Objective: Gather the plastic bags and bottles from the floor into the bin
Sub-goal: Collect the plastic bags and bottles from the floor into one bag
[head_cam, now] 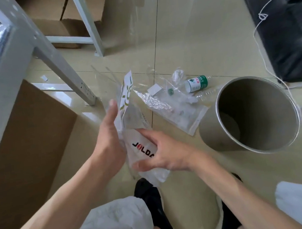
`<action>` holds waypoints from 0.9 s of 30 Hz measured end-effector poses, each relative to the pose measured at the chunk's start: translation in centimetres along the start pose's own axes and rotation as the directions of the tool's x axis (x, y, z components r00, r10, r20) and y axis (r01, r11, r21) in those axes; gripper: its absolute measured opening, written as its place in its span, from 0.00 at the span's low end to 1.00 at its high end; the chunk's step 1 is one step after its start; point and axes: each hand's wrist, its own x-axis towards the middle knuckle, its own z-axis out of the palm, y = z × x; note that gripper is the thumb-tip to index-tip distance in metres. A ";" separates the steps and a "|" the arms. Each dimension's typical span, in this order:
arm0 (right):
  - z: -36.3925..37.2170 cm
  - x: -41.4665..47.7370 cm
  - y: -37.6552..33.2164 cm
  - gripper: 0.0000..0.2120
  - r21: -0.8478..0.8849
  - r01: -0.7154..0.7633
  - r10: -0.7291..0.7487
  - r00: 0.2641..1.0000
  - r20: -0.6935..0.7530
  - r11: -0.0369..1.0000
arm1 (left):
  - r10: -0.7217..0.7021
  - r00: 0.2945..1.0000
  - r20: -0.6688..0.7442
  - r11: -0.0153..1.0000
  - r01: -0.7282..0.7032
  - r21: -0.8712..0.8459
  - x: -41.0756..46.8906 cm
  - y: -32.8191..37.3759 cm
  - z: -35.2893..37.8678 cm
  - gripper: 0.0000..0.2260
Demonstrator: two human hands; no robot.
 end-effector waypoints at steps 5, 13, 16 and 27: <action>0.6 0.8 0.9 0.35 0.294 -0.132 0.052 0.963 0.264 0.947 | 0.170 0.981 -0.089 0.956 -0.143 0.257 1.3 -1.4 -0.4 0.15; -7.7 10.2 5.3 0.10 0.152 -0.224 0.266 0.883 -0.387 0.963 | 0.275 0.928 -0.253 0.936 -0.199 0.290 3.4 -0.8 -1.2 0.21; -10.8 14.3 9.3 0.20 -0.333 -0.420 0.129 0.762 -0.634 0.844 | 0.314 0.915 -0.252 0.916 -0.223 0.333 5.6 0.5 -0.6 0.20; -12.5 20.5 17.9 0.24 -0.623 -0.517 -0.003 0.768 -0.640 0.587 | 0.516 0.815 -0.263 0.817 -0.376 0.436 14.6 -0.8 2.7 0.20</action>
